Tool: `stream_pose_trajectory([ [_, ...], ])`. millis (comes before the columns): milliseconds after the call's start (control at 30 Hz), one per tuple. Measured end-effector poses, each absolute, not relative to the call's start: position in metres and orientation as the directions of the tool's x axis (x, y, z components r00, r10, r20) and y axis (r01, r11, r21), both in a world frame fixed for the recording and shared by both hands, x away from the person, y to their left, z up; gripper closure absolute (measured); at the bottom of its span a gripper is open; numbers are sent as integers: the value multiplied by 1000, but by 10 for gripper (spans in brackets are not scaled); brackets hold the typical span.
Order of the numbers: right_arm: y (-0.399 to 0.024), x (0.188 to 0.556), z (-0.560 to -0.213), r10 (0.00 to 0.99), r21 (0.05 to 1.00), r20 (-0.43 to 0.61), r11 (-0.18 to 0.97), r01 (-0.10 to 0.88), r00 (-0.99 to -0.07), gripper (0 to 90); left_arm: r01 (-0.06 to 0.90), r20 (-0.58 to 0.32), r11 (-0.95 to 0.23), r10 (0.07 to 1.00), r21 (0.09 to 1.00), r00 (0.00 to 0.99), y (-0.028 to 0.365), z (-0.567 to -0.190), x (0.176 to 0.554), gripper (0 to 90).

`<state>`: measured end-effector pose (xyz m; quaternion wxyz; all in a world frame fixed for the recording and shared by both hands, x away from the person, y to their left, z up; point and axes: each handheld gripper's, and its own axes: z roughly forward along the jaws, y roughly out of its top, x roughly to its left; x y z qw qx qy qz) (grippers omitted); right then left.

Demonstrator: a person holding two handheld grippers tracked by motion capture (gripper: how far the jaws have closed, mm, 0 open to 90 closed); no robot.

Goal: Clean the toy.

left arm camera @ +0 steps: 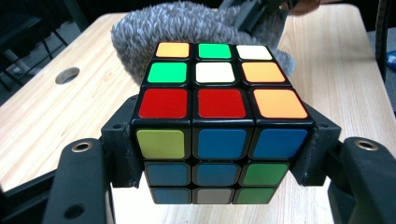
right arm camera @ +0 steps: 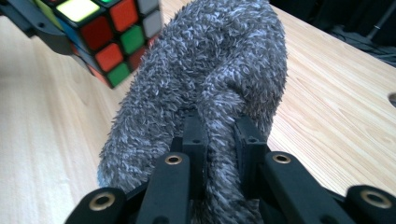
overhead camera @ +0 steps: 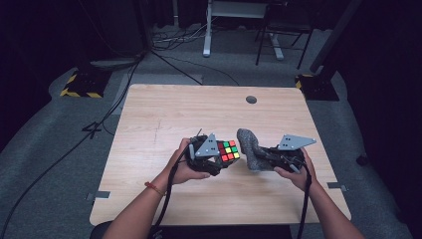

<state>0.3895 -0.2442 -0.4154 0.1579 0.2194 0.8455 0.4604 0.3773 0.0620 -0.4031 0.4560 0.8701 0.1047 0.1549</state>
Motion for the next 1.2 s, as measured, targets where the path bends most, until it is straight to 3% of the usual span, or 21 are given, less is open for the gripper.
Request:
stream_pose_trajectory([
  [600,-286,382,-446,585,787,-60,526,322,-809,777,132,107,-597,349,791,931,76,-435,374,333],
  [1200,-279,378,-469,574,736,-83,586,338,-815,759,182,59,-642,335,745,940,95,-463,365,333],
])
